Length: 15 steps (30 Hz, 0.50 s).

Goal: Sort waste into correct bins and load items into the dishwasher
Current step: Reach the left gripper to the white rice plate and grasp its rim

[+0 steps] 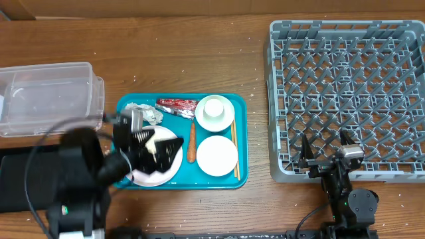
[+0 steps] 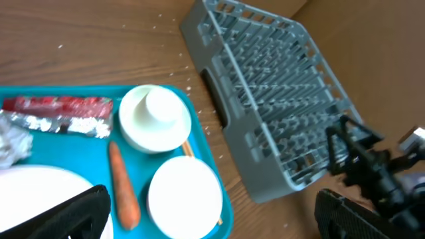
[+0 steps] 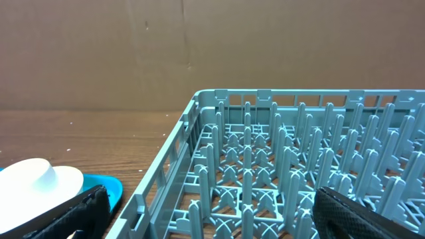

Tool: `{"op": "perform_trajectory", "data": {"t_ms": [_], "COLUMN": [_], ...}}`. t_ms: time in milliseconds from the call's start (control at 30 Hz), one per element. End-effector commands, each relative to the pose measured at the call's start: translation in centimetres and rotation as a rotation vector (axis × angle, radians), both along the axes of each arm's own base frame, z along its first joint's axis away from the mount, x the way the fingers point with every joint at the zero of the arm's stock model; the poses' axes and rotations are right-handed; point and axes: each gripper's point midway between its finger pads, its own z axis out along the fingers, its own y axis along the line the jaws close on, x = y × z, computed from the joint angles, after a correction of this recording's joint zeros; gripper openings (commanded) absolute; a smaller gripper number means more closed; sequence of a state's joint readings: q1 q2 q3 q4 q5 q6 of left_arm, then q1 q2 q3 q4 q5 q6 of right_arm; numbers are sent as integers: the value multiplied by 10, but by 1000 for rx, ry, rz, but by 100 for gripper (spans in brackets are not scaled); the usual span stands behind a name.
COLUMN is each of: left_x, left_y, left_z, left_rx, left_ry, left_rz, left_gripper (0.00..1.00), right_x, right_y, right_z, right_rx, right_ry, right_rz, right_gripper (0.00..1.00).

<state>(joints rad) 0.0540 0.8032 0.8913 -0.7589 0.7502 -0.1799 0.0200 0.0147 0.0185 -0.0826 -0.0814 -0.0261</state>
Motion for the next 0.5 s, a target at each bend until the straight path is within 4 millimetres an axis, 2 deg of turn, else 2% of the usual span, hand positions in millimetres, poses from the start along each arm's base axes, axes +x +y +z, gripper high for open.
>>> {"op": "perform_trajectory", "data": {"t_ms": [0, 100, 200, 267, 333, 467], "left_x": [10, 18, 3, -7, -12, -17], "left_y": [-7, 22, 60, 69, 58, 17], "left_z": [14, -26, -67, -82, -91, -109], "left_rx": [-24, 171, 443, 548, 589, 528], "left_ry": [29, 236, 448, 535, 565, 630], "left_rz": [-50, 117, 303, 379, 335, 200], "left_gripper": [100, 100, 100, 100, 100, 100], "right_x": [0, 0, 0, 0, 0, 0], "right_y": [0, 0, 0, 0, 0, 0], "right_z": [-1, -1, -1, -1, -1, -1], "right_rx": [3, 3, 3, 3, 3, 3], "right_ry": [-7, -7, -7, -7, -7, -7], "right_rz": [2, 2, 2, 2, 1, 2], "right_gripper": [100, 100, 100, 100, 100, 100]}}
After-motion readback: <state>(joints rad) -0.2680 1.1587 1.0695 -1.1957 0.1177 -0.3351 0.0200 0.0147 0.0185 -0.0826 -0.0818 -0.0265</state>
